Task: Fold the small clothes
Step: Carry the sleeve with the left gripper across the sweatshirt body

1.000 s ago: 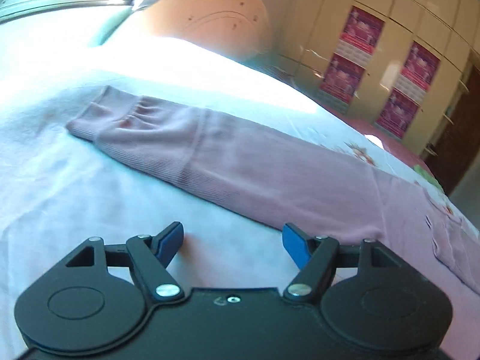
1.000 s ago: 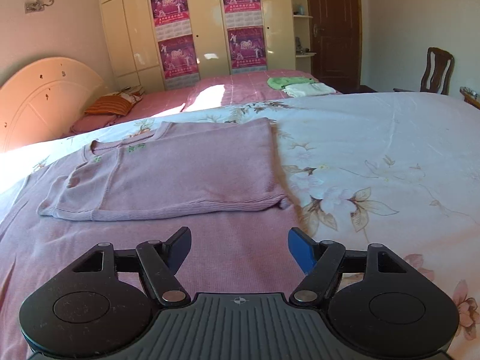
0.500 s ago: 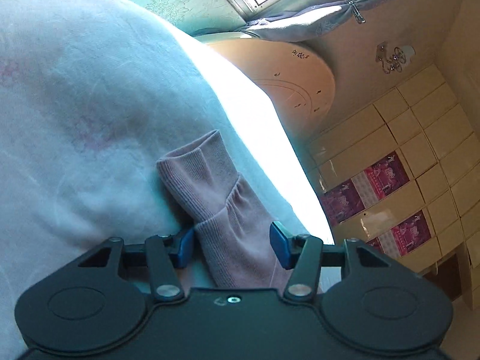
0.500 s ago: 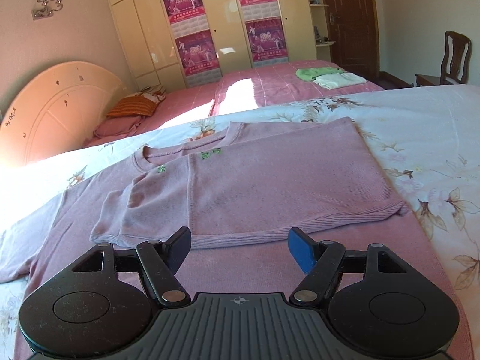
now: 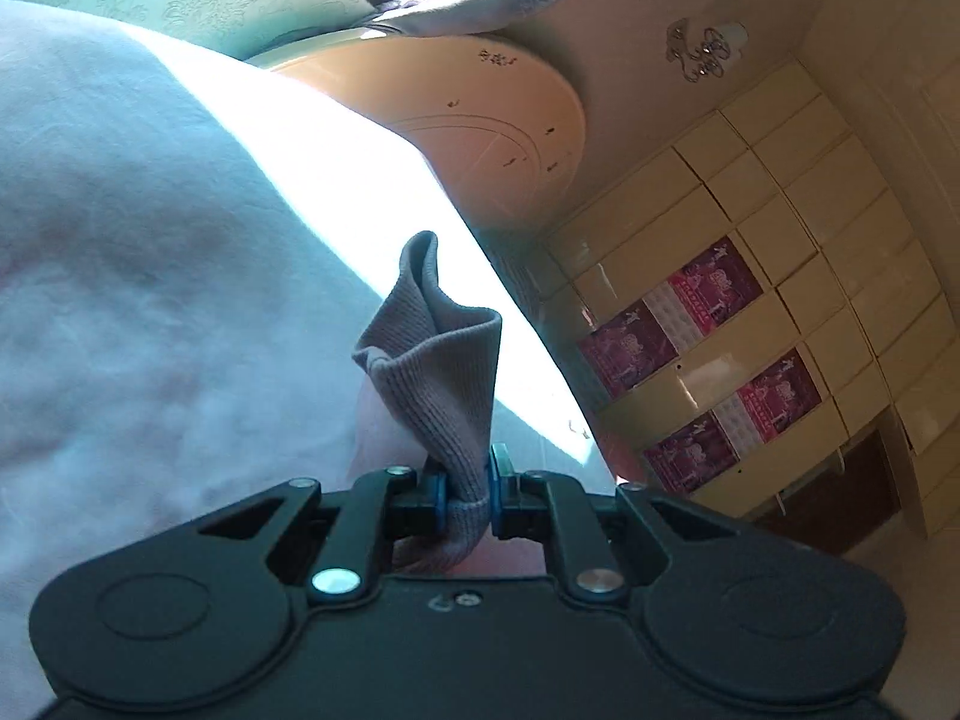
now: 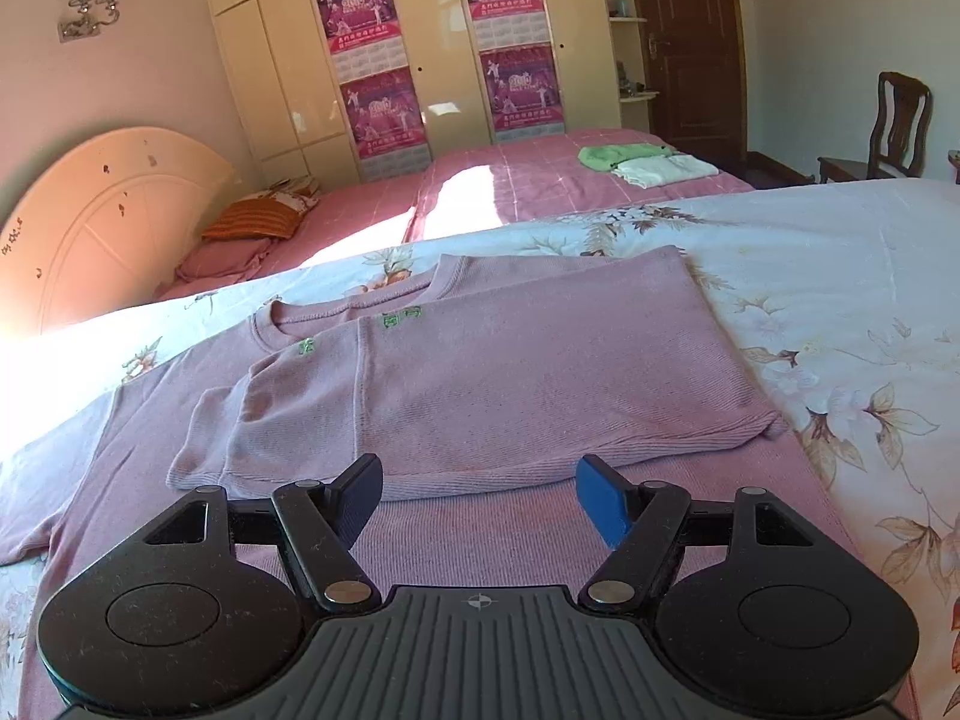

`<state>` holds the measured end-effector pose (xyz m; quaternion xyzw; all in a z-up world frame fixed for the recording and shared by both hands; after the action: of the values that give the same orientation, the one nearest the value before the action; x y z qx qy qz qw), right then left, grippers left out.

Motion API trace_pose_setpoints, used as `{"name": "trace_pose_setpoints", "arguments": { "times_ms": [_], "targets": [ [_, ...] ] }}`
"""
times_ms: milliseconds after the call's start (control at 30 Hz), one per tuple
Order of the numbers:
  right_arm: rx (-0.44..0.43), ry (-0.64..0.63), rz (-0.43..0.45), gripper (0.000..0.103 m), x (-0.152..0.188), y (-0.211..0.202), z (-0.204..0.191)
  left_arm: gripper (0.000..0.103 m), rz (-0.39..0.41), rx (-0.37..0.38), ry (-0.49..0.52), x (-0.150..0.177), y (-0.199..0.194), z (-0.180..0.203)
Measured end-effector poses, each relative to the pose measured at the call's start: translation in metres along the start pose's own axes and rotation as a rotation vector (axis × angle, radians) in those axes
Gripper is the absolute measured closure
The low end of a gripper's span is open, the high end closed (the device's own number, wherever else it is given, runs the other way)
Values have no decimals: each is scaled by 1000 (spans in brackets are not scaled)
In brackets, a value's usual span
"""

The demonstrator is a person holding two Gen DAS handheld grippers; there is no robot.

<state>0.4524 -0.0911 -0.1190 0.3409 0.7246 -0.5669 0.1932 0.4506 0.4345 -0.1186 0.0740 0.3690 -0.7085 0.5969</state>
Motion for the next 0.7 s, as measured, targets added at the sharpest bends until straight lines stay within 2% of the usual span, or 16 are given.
{"name": "trace_pose_setpoints", "arguments": {
  "times_ms": [133, 233, 367, 533, 700],
  "targets": [
    [-15, 22, 6, 31, -2, -2, 11, 91, -84, 69, 163, 50, 25, 84],
    [-22, 21, 11, 31, -5, -2, 19, 91, -147, 153, 285, 99, 43, 150],
    [-38, 20, 27, 31, -14, -2, 31, 91, -219, 229, 433, 168, 66, 226],
    [-59, 44, 50, 31, -28, -6, 48, 91, -314, 269, 605, 257, 91, 284],
    [-95, 88, 43, 31, -35, -10, 62, 91, -420, 243, 723, 326, 115, 299]
  ]
}}
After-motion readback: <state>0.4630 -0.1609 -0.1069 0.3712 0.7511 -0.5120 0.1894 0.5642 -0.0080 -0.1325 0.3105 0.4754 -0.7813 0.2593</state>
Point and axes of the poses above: each gripper's, at about its wrist camera, not at the fingertips, and y roughly the way its jaws point, z to its right, x to its underside, the point moved 8 cm from there along y, roughly the way its jaws point, and after that the axes turned 6 degrees about -z, right-handed, at the moved point
